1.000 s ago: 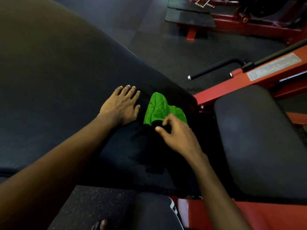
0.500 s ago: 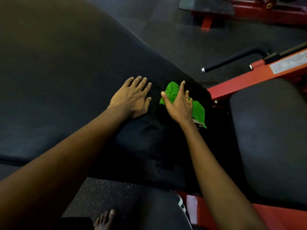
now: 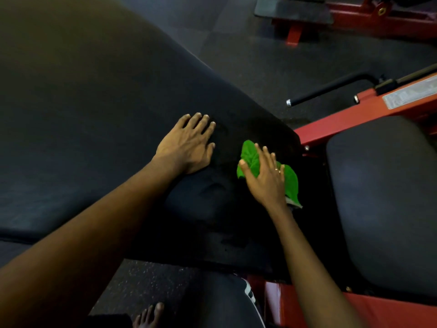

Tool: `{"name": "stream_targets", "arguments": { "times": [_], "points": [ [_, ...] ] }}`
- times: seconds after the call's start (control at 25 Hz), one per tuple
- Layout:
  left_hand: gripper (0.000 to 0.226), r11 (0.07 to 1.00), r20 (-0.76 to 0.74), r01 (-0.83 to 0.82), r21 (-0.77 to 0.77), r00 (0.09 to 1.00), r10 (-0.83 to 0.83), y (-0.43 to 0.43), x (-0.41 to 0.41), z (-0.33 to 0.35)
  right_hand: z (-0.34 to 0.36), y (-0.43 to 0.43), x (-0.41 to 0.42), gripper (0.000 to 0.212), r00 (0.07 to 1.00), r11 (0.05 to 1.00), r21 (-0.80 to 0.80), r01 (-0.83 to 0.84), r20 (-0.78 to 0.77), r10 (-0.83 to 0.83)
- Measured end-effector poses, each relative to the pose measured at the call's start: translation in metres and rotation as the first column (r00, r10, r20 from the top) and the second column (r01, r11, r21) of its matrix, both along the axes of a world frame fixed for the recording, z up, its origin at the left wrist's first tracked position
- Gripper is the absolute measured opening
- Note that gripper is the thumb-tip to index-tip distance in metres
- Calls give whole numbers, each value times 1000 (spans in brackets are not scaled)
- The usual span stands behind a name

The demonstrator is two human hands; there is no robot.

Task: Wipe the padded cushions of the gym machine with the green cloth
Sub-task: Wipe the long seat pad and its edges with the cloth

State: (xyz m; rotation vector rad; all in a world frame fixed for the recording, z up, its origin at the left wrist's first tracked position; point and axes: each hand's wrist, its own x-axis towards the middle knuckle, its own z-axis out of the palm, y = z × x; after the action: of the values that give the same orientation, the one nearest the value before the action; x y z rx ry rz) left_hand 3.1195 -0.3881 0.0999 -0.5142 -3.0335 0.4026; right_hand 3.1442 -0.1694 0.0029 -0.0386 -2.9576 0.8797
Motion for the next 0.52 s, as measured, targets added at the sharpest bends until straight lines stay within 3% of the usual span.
{"name": "stream_targets", "arguments": {
  "times": [0.08,0.24,0.32,0.44,0.52],
  "points": [
    [68,1000,-5,6,-6,1000,-6,0,0,0,3,-1,0,82,998,998,-23,54,20,-53],
    [68,1000,4,5,-17,1000,-5,0,-1,0,13,-24,113,71,972,976,-65,-206,-131,196],
    [69,1000,11,8,-14,1000,-7,0,0,1,9,-22,140,70,959,969,-30,-247,-151,240],
    [66,998,18,58,-20,998,-58,3,3,5,-8,1,102,73,992,997,-46,-66,-109,61],
    [64,998,48,63,6,997,-63,4,8,6,-15,21,62,74,997,996,-50,73,26,-71]
  ]
}}
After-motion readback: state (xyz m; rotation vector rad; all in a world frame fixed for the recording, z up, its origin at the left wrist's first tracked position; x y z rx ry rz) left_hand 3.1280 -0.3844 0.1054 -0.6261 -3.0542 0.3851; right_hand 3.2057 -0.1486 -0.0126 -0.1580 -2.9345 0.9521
